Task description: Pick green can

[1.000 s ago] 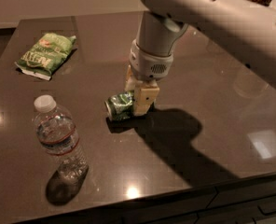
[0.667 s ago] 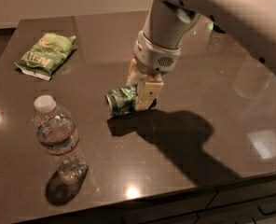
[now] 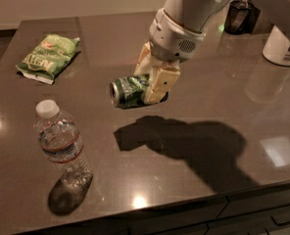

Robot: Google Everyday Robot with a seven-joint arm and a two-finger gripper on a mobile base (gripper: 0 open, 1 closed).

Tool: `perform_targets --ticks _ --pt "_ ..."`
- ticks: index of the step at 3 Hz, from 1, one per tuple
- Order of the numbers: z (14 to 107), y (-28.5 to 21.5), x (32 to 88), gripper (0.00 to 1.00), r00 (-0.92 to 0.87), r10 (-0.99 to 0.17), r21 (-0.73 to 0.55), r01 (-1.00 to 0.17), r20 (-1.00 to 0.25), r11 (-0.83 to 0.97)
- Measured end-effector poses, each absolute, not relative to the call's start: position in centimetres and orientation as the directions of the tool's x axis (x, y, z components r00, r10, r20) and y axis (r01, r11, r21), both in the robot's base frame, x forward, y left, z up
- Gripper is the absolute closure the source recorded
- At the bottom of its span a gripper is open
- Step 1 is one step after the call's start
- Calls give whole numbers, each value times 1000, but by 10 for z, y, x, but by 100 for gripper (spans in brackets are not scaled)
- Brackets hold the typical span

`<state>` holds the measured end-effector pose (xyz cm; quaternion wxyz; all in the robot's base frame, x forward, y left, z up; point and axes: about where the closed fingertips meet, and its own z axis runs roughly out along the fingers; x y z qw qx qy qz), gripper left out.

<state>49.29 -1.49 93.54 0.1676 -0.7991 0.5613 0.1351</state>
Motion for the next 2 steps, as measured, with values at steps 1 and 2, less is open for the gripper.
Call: perform_targets --ticks 1,2 --pt "949 -18 491 100 338 -837 -143 -941 -431 -306" --pt "950 -16 492 100 339 -835 -150 -941 -434 -304"
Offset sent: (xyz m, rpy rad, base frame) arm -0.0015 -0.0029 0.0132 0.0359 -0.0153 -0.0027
